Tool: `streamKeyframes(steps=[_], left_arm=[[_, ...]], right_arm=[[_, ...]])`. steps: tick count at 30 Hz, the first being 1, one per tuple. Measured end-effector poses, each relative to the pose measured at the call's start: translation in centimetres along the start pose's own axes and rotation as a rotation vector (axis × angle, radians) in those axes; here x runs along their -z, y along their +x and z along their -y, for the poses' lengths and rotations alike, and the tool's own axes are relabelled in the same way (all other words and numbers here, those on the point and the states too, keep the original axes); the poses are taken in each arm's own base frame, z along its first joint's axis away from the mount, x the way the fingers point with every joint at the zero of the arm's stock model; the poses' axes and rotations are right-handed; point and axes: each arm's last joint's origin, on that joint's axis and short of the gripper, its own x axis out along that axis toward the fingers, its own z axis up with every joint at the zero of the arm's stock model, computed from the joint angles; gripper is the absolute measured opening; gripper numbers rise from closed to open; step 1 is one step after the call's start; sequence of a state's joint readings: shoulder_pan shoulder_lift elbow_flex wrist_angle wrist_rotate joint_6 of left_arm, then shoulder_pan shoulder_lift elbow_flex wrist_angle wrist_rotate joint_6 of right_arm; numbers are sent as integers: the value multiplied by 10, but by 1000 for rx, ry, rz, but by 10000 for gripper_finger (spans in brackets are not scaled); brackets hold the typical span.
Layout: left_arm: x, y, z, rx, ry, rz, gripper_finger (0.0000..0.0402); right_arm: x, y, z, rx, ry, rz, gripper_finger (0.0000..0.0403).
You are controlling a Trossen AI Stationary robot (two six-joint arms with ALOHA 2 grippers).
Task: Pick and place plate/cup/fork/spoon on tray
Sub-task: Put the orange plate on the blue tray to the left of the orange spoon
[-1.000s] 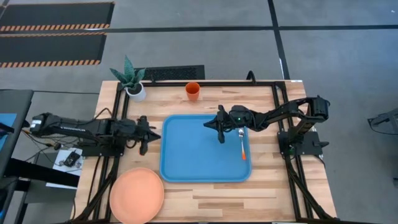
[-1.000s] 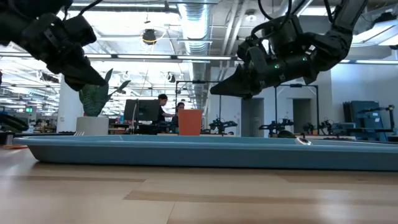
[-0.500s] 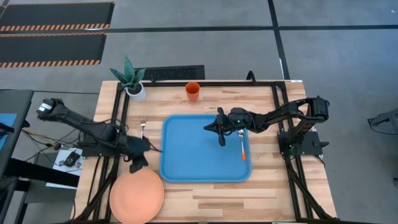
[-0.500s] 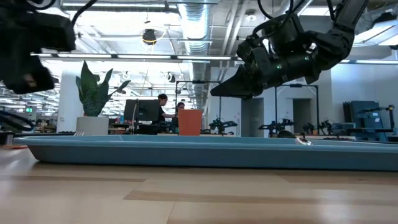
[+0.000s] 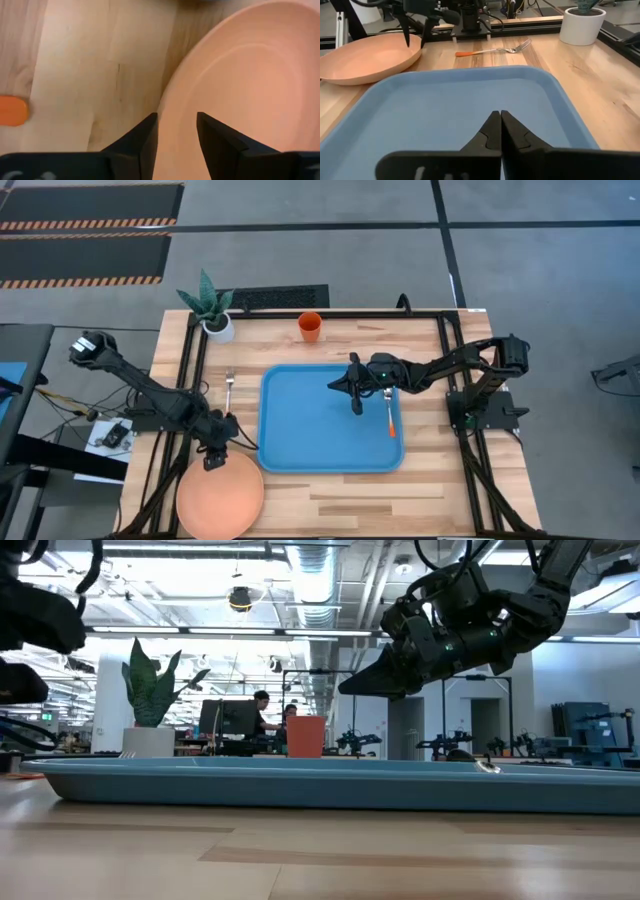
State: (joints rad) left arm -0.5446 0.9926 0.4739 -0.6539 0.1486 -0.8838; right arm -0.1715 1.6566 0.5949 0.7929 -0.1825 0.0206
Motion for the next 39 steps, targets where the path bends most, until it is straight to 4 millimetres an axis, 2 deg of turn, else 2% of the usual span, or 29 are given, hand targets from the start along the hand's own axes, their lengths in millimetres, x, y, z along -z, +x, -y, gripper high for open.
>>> streamKeyframes(steps=[11, 27, 32, 39], left_arm=[[-2, 15, 1, -21, 73, -84, 130], [-1, 17, 0, -41, 32, -110, 126], [1, 25, -4, -62, 25, -143, 95], [2, 21, -1, -3, 74, -196, 9]], right_arm=[[0, 0, 0, 0, -3, 1, 8], [0, 0, 0, 0, -3, 1, 8], [0, 0, 0, 0, -3, 0, 8], [0, 0, 0, -1, -3, 0, 8]])
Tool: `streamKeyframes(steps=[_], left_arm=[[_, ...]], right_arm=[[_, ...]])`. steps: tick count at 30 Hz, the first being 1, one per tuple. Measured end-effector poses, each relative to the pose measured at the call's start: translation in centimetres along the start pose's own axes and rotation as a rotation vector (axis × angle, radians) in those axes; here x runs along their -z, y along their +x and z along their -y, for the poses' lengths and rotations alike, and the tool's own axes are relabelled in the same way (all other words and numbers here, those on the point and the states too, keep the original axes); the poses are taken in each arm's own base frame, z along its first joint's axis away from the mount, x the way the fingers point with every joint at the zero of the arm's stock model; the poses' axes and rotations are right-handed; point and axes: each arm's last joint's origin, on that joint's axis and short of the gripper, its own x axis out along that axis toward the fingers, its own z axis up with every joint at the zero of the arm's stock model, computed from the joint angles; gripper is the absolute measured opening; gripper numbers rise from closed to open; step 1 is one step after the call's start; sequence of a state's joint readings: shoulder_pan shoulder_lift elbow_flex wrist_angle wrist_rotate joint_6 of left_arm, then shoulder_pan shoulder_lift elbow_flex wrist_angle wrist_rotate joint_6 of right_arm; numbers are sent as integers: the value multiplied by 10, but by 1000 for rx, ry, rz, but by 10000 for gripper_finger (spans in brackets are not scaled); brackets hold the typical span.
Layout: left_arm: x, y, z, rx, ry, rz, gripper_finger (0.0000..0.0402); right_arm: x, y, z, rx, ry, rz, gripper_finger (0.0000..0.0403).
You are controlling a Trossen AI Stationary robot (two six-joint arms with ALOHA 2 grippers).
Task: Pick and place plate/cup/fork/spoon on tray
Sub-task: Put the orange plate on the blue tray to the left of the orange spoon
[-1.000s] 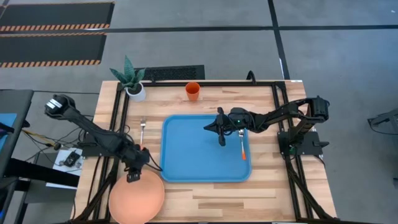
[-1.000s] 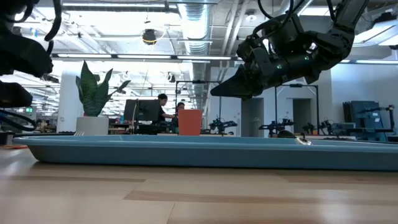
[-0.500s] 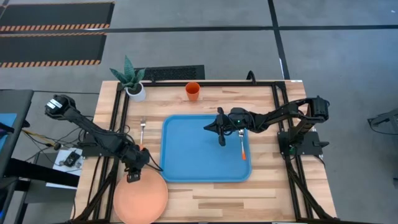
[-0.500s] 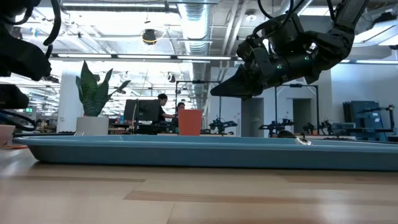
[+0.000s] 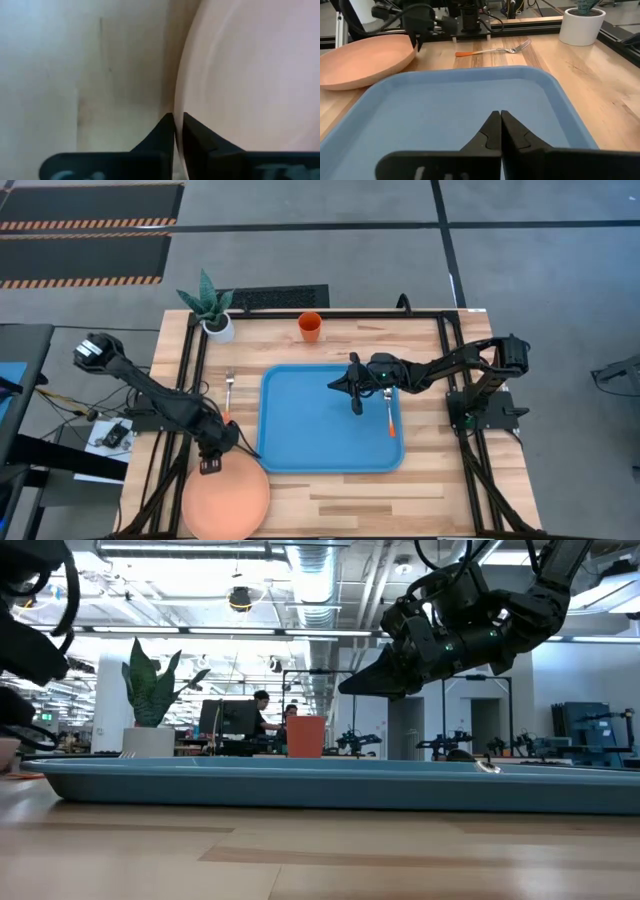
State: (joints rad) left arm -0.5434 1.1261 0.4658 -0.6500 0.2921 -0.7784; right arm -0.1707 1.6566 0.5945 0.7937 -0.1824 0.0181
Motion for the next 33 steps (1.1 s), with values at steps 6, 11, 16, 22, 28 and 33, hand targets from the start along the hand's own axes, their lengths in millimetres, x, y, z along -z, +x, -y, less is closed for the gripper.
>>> streamKeyframes(steps=[6, 11, 16, 22, 28, 33], left_arm=[[-1, -26, 15, 140, 22, 49, 3], [-4, -62, 29, 244, -20, 200, 2], [-16, -86, 30, 274, -138, 368, 1], [-48, -85, 20, 191, -213, 415, 1], [-101, -87, 3, 87, -238, 441, 0], [-143, -107, -16, 57, -207, 428, 0]], right_arm=[[0, 0, 0, 0, 0, 0, 8], [1, 0, 0, 0, 7, -6, 8], [1, -1, 0, 0, 10, -16, 8], [-12, -13, -3, 8, -2, -31, 8], [-28, -40, -4, 139, -17, -116, 8], [-34, -66, -7, 182, -46, -61, 8]])
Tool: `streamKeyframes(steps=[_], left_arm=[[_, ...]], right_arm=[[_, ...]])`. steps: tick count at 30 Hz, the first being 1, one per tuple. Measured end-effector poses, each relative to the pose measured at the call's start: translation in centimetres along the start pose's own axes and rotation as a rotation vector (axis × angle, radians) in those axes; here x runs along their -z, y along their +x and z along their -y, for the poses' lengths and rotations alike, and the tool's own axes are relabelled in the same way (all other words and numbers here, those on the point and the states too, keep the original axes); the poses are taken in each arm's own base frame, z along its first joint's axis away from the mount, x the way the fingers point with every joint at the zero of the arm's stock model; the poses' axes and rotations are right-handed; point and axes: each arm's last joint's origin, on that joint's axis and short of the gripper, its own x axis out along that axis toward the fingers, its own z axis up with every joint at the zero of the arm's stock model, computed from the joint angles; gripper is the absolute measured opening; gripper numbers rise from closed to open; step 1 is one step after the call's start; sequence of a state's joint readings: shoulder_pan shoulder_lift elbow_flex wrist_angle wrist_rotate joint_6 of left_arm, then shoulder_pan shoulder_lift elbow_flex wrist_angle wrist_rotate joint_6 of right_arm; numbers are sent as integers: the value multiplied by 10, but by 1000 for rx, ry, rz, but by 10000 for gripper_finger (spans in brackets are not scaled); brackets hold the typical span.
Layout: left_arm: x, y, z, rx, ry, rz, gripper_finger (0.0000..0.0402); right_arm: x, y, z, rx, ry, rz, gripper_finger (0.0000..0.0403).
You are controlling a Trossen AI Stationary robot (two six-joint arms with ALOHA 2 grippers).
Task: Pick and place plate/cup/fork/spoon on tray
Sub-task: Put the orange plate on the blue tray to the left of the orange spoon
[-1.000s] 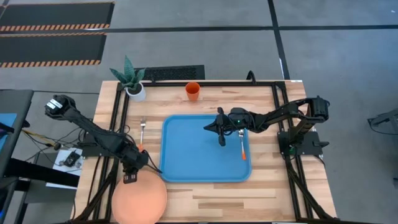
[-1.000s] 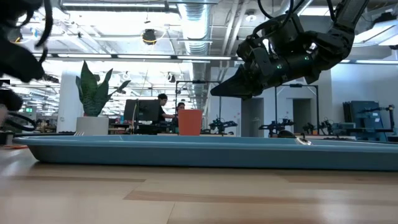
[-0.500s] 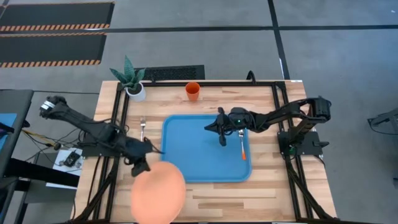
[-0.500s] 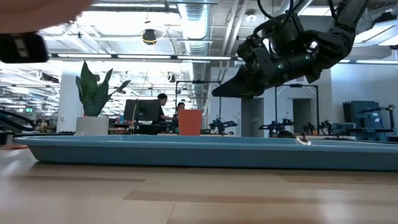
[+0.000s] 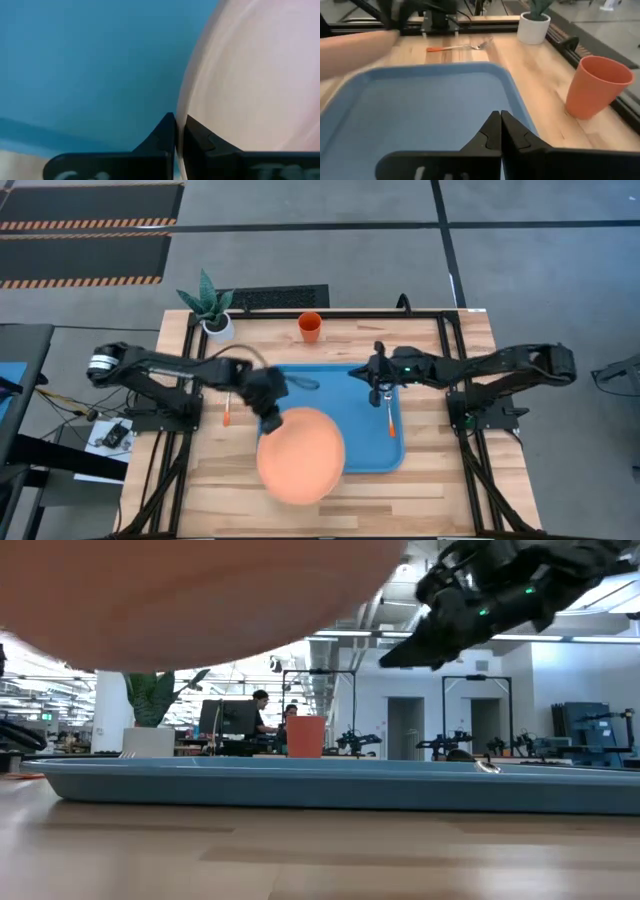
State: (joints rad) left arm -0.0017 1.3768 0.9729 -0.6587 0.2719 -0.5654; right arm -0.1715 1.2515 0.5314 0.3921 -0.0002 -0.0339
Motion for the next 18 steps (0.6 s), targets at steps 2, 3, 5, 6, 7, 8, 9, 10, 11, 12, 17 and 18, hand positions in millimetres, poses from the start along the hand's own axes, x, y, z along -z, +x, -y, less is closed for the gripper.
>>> streamKeyframes(steps=[2, 3, 5, 6, 7, 8, 9, 10, 11, 12, 17, 18], left_arm=[[-18, -1, -9, -33, 8, -12, 0], [-26, 0, -13, -53, 10, -23, 0], [-43, 3, -21, -74, 26, -31, 0], [-51, 6, -25, -82, 30, -39, 0], [-57, 10, -29, -94, 36, -59, 0], [-61, 13, -34, -107, 40, -86, 0], [-64, 17, -38, -119, 43, -111, 0], [-69, 22, -42, -127, 46, -128, 0], [-73, 25, -45, -130, 49, -134, 0], [-76, 28, -48, -133, 48, -143, 0], [-86, 37, -65, -188, 31, -157, 0], [-87, 36, -68, -203, 23, -152, 0]], right_arm=[[0, -10, 0, 2, -1, 26, 8], [0, -14, 1, 4, -1, 45, 8], [0, -22, 2, 11, 2, 74, 8], [0, -25, 2, 15, 2, 81, 8], [0, -26, 3, 19, 3, 92, 8], [0, -28, 3, 21, 3, 96, 8], [0, -29, 3, 21, 3, 97, 8], [0, -29, 3, 21, 3, 97, 8], [0, -29, 3, 20, 2, 97, 8], [1, -28, 3, 20, 2, 92, 8], [1, -28, 3, 19, 1, 86, 8], [1, -28, 3, 19, 1, 87, 8]])
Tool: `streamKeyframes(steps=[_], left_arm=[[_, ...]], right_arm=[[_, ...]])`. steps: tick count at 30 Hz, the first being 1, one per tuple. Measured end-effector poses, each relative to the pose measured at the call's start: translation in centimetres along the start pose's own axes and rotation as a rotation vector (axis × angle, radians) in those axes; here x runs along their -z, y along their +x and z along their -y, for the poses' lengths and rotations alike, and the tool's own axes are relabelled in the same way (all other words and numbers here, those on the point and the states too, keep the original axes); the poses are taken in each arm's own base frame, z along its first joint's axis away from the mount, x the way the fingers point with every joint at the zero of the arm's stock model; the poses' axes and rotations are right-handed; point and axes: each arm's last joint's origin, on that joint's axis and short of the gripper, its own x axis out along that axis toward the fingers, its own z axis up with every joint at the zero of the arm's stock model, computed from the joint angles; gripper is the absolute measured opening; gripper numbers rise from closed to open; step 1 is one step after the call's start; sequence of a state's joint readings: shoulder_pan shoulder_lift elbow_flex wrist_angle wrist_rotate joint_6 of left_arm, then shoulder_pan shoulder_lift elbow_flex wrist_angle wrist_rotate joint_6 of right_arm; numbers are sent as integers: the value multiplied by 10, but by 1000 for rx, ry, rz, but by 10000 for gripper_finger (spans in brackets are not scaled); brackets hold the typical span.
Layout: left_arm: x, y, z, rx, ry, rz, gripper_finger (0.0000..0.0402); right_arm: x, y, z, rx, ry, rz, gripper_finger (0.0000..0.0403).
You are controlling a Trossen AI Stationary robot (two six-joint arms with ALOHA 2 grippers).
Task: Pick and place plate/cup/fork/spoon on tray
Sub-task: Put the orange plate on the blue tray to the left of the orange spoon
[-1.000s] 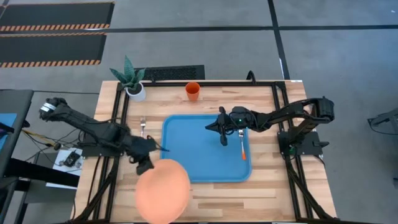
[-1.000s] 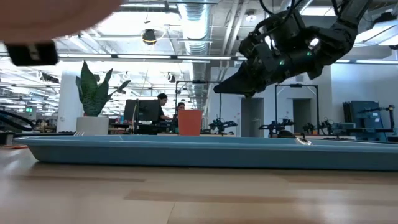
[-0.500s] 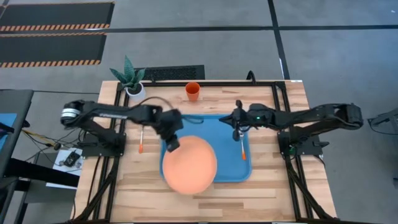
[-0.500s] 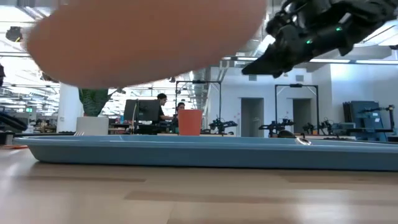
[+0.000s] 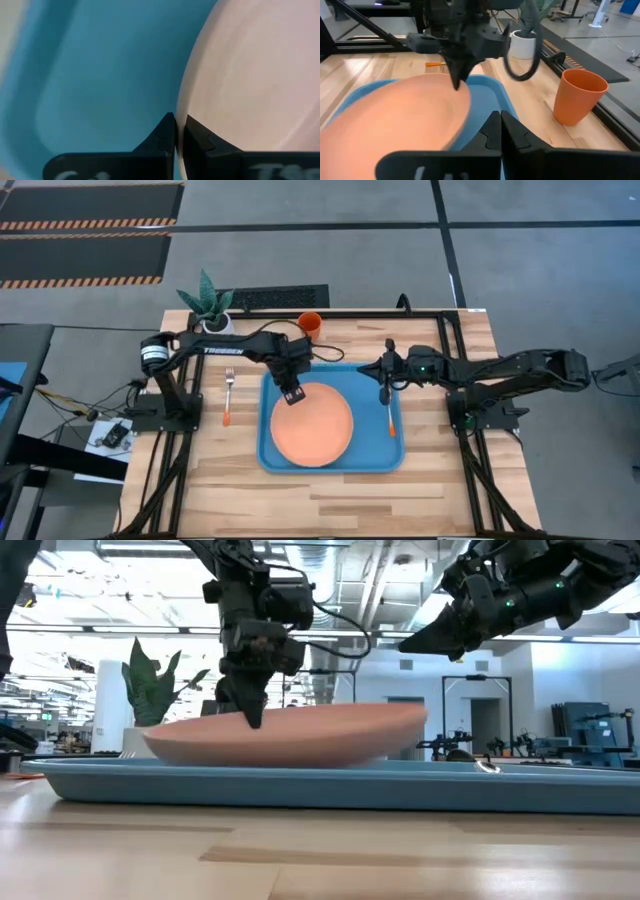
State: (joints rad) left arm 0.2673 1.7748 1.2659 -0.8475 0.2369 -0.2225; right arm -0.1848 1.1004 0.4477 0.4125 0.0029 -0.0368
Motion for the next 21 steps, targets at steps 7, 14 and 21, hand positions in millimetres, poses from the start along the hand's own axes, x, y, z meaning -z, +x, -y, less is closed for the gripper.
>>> streamKeyframes(steps=[7, 14, 21], left_arm=[[-6, -4, -21, -48, -73, 34, 0], [-18, 15, -25, 39, -154, 57, 0], [-17, 20, -26, 41, -206, 32, 0]], right_arm=[[0, 0, 0, 0, -7, 4, 8], [-1, 0, 0, 0, -14, 12, 8], [-1, 0, 0, 0, -17, 11, 8]])
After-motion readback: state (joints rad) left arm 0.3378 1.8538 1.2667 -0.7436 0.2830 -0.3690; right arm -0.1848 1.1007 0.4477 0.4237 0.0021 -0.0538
